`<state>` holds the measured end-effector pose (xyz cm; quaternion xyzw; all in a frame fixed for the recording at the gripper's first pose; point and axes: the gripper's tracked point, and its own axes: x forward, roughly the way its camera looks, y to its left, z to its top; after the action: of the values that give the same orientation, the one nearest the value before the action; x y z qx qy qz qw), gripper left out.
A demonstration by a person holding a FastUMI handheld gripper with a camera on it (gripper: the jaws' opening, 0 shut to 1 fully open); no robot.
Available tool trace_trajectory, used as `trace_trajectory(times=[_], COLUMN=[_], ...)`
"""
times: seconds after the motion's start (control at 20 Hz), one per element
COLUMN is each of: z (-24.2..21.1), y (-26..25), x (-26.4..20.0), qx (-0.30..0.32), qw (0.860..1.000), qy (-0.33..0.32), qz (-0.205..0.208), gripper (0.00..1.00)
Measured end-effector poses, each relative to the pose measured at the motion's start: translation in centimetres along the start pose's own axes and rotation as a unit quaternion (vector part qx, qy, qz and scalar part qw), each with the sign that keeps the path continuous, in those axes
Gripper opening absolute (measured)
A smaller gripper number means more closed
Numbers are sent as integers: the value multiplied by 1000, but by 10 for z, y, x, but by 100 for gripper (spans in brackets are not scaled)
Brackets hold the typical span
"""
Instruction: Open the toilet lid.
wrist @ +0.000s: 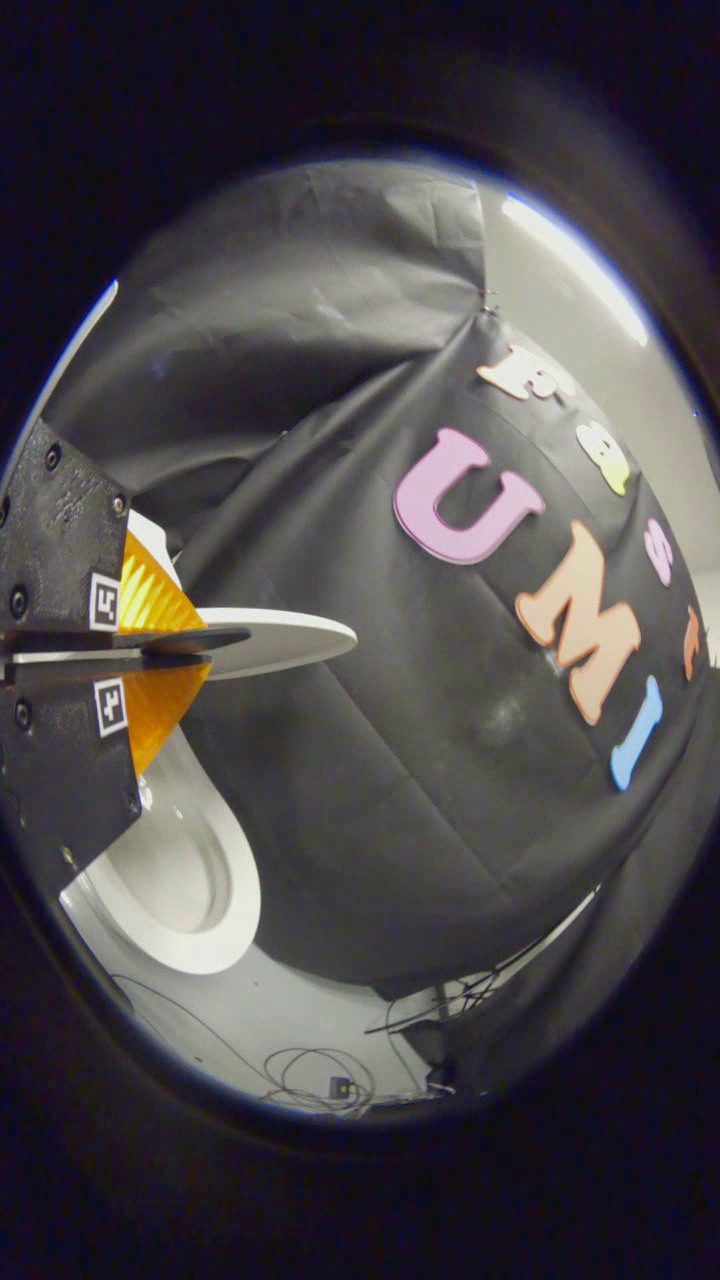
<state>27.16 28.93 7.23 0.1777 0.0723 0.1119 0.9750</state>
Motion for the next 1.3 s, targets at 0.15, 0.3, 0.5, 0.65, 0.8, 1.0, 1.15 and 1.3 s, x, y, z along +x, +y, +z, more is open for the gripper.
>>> trace_trajectory(times=[0.15,0.3,0.5,0.65,0.8,1.0,1.15,1.3], z=[-8,-20,-44,-64,-83,-106,-126,-135], y=[33,67,110,140,164,188,203,209], x=[4,10,21,33,40,55,57,62], qx=[-33,-69,-115,-161,-200,-231,-252,-272], qw=[999,997,991,983,974,964,957,951], qy=[10,22,41,58,77,97,111,116], qz=[13,26,46,60,70,84,92,91], gripper=[3,3,5,7,9,9,10,9])
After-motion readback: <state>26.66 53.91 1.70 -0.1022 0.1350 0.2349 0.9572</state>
